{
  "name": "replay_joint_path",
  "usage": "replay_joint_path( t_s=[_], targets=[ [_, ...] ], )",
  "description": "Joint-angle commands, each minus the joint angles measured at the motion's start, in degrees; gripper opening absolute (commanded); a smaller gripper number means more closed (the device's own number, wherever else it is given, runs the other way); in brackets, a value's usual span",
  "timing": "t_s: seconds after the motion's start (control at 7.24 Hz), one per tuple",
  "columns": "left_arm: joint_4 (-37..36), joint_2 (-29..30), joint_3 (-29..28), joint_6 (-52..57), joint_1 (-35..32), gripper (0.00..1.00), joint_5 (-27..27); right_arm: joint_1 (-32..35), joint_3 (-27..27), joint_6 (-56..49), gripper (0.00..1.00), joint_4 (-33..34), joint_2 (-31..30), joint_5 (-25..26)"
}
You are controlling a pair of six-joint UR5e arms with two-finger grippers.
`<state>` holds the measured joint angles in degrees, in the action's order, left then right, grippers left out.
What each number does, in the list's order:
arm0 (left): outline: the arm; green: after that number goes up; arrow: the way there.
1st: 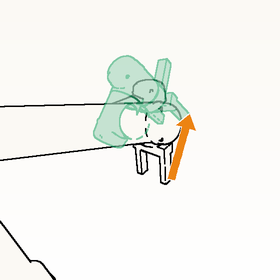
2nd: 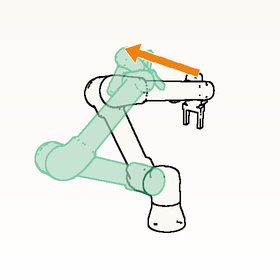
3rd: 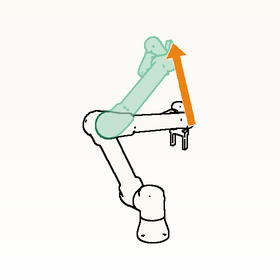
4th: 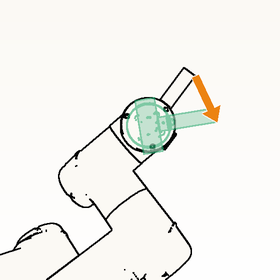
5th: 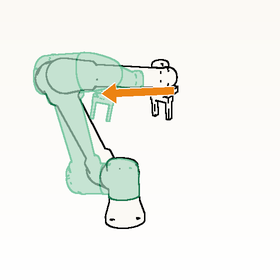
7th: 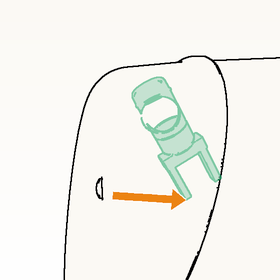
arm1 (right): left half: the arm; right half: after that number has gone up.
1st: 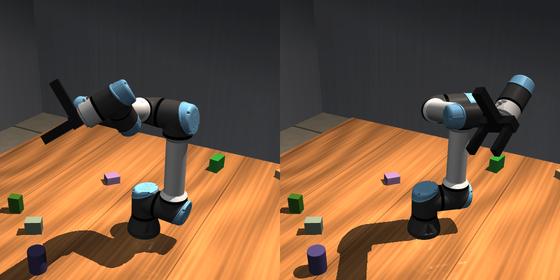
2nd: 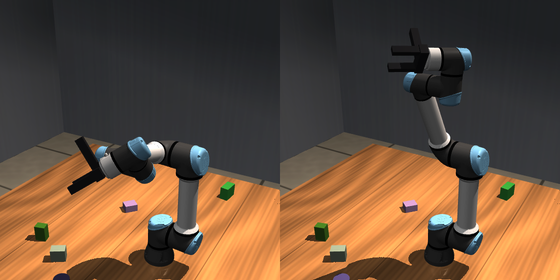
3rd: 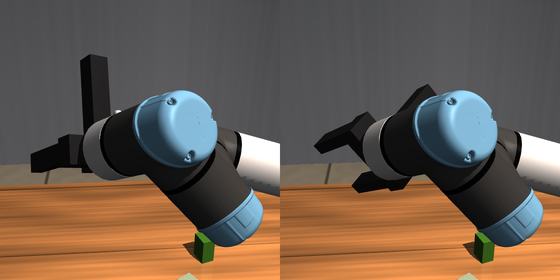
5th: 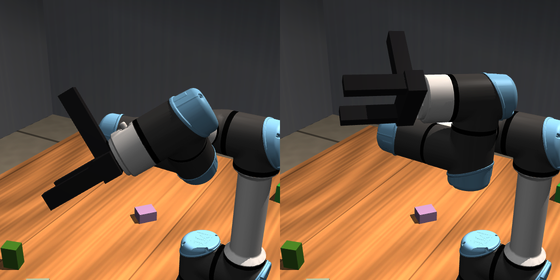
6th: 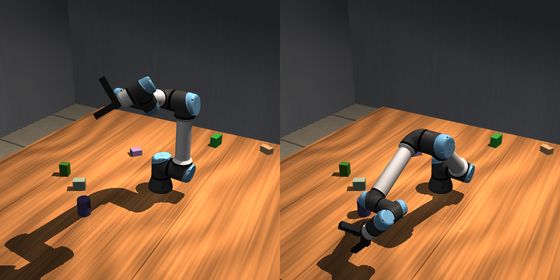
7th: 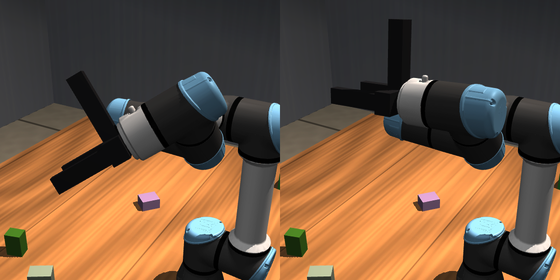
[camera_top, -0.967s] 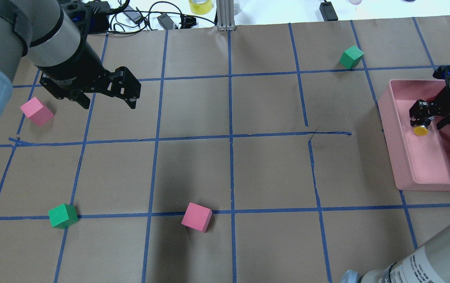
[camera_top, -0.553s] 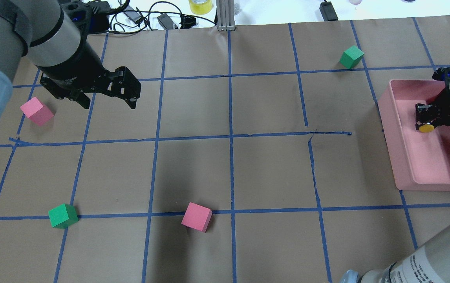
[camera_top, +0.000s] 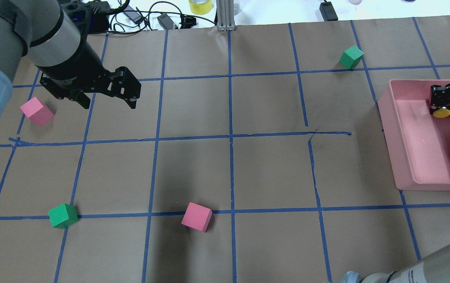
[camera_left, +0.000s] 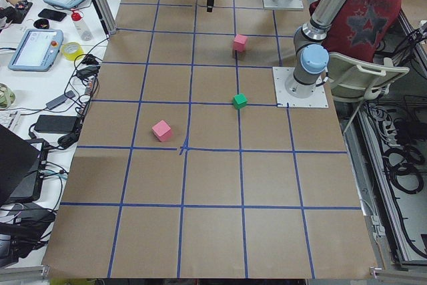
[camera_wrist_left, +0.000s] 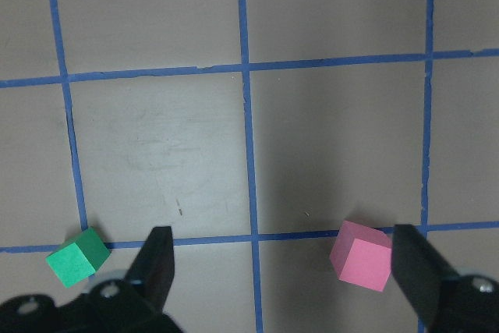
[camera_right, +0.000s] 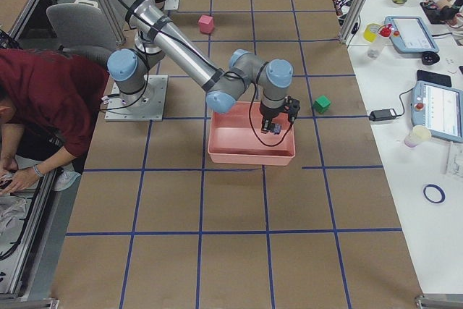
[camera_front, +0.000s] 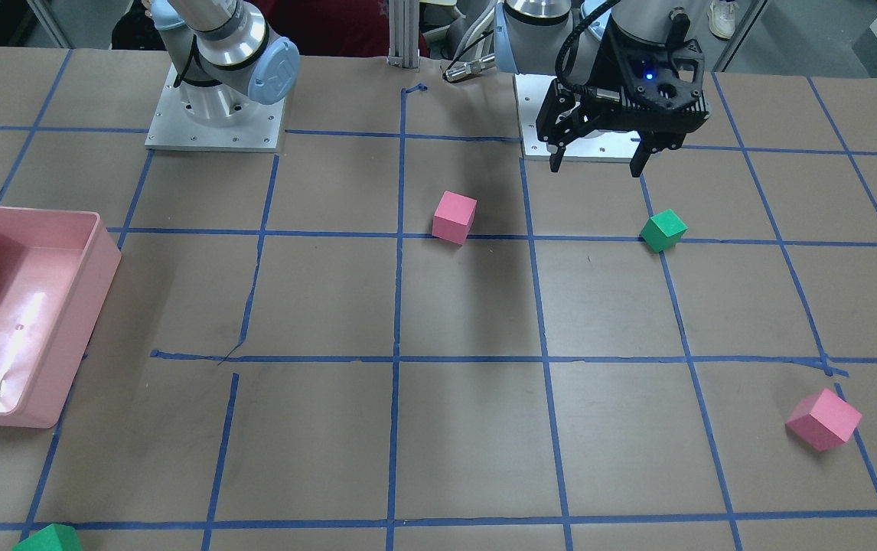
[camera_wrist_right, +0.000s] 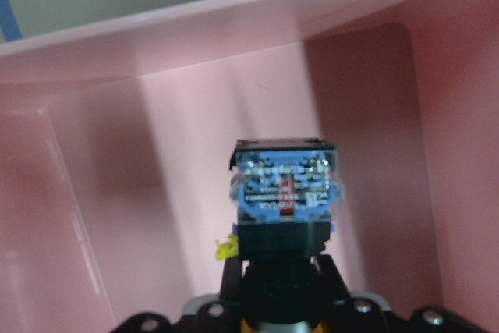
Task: Align button upright
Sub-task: 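Lift the button switch out of the bin with the right gripper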
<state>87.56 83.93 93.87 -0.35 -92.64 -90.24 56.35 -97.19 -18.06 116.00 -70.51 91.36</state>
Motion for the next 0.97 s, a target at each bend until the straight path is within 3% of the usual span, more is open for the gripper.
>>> replay_joint_path(
  t_s=[0.0, 0.55, 0.83],
  targets=[
    [0.07, -0.09, 0.09, 0.0, 0.0, 1.0, -0.02, 2.78, 4.36, 1.88, 0.0, -4.73, -1.82, -0.05],
    [0.07, -0.09, 0.09, 0.0, 0.0, 1.0, -0.02, 21.91, 4.81, 6.27, 0.0, -5.18, -1.39, 0.22],
    [0.07, -0.09, 0.09, 0.0, 0.0, 1.0, -0.02, 31.84, 8.57, 12.77, 0.0, -5.0, 2.19, -0.04]
  ],
)
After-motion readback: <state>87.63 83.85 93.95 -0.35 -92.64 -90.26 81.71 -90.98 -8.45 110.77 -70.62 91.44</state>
